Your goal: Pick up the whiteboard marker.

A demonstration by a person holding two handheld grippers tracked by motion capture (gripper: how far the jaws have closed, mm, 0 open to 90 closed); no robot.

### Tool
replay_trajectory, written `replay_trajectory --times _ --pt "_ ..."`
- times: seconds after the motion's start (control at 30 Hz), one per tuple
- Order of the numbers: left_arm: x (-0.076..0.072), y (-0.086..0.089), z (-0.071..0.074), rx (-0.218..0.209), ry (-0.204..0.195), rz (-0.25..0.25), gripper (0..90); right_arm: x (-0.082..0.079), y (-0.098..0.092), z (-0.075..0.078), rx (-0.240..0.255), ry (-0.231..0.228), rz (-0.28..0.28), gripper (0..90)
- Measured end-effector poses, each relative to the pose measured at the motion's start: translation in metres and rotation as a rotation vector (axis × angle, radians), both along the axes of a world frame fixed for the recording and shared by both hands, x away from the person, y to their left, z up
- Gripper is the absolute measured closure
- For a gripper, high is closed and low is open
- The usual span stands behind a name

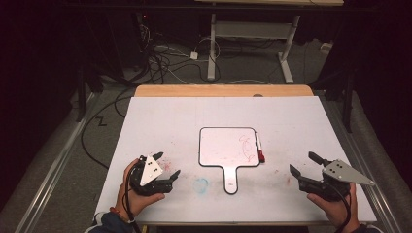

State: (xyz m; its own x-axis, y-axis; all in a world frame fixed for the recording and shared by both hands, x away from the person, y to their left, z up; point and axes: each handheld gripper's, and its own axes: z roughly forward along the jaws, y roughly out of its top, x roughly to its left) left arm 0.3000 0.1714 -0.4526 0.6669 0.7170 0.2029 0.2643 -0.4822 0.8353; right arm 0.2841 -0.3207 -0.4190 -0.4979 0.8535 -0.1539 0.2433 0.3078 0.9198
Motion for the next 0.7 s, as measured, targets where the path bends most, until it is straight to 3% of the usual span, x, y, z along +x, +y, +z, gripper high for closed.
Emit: replay_trajectory --times 0.1,0.17,0.33,0.5,0.67,0.7 --pt "0.005 -0.003 -0.004 -0.004 0.016 -0.007 19.9 -0.002 0.002 0.001 0.017 -0.012 0.012 24.9" --pt "0.007 -0.003 -0.004 -0.002 0.012 -0.016 19.9 -0.003 0.005 0.002 0.0 -0.022 0.018 24.7" --pt "0.005 -0.004 -0.007 0.003 0.03 -0.021 19.9 -0.002 0.005 0.001 0.007 -0.001 0.038 24.4" --pt "0.003 -0.004 -0.006 0.006 0.025 -0.027 19.9 0.001 0.008 0.0 0.008 0.045 0.078 29.1" --pt "0.007 -0.009 -0.011 0.038 0.057 -0.03 19.9 0.012 0.01 -0.004 0.015 0.146 0.082 35.4" --pt "0.007 -0.009 -0.011 0.038 0.057 -0.03 19.9 0.012 0.01 -0.004 0.015 0.146 0.082 35.4"
